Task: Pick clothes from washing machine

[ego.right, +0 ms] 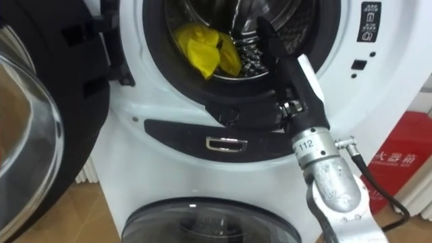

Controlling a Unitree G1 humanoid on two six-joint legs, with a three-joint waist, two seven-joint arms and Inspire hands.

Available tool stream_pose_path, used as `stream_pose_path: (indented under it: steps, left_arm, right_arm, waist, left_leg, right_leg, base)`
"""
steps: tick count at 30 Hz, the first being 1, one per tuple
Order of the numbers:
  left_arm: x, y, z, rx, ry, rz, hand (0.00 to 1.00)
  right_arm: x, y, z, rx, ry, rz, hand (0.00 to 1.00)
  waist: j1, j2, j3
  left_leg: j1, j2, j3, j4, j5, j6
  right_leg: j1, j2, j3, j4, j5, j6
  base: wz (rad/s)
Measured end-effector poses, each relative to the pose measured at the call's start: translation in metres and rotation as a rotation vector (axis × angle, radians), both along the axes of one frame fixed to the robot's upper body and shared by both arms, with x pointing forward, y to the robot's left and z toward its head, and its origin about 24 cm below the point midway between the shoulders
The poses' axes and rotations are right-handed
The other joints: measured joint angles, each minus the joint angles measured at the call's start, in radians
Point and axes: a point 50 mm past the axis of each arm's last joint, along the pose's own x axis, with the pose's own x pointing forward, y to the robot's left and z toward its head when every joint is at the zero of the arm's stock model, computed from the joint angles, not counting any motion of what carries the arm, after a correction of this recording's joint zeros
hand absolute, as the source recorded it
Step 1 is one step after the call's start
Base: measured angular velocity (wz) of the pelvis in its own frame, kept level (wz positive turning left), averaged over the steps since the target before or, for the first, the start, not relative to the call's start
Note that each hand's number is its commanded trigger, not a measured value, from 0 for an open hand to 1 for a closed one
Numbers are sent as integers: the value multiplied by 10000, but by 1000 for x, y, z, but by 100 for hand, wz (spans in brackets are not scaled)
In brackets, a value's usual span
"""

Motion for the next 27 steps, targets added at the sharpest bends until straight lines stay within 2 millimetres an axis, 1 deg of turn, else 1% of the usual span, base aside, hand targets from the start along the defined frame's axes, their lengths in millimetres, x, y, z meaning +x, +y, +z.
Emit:
stream_pose_path:
  steps: [4,7,10,14,17,19,20,23,25,27]
  left_arm:
    - [5,-1,0,6,-114,-248,0]
    - [4,-1,0,-48,-16,-198,0]
    - [3,-2,0,-144,106,-167,0]
    - [1,0,0,-100,110,25,0]
    - [-2,3,1,-33,226,131,0]
    - [-3,5,1,27,293,330,0]
    - [-3,5,1,37,321,367,0]
    - [-6,5,1,49,496,437,0]
    - [-7,7,1,94,611,478,0]
    - [-8,7,1,118,635,487,0]
  right_arm:
    - [-2,3,5,-813,-231,-101,0]
    - [-6,9,9,-1641,-409,-183,0]
    - [-8,11,12,-2030,-417,-198,0]
    - [-10,12,15,-2338,-299,-259,0]
    - [-11,12,16,-2876,-216,-371,0]
    - [-12,12,19,-3213,-191,-514,0]
    - [-11,12,20,-3268,-243,-555,0]
    - [-4,15,46,-3590,-1264,-901,0]
    - [-1,19,69,-3773,-2256,-1146,0]
    - [-1,21,78,-3847,-2662,-1234,0]
  waist:
    - [1,-51,-34]
    - [-61,-30,-21]
    - [-70,-20,-15]
    - [-59,-56,-34]
    - [-54,-154,-64]
    - [-45,-276,-76]
    - [-43,-299,-75]
    - [-25,-349,-74]
    - [-26,-349,-75]
    - [0,-419,-102]
  left_leg:
    - [-2,17,4,-85,34,-37]
    - [11,26,18,-142,53,-63]
    - [2,51,44,-163,55,-72]
    - [8,71,71,-227,75,-104]
    - [-7,66,57,-314,114,-137]
    - [-11,72,48,-316,117,-145]
    - [-11,73,46,-316,117,-146]
    - [-7,75,19,-323,116,-147]
    - [22,77,-61,-364,113,-153]
    - [59,77,-171,-376,92,-184]
  right_leg:
    - [-14,13,-93,-102,50,-48]
    - [-50,22,-127,-99,54,-55]
    - [-61,43,-149,-103,56,-58]
    - [-25,67,-150,-100,54,-63]
    - [-12,80,-140,-111,38,-85]
    - [-12,93,-147,-111,18,-106]
    - [-9,96,-148,-112,17,-107]
    - [15,104,-151,-129,17,-108]
    - [150,131,-216,-307,17,-107]
    - [244,146,-342,-334,15,-105]
  base:
    - [0]
    - [-1]
    - [0]
    - [-1]
    - [0]
    - [0]
    - [0]
    - [3]
    - [12]
    - [19]
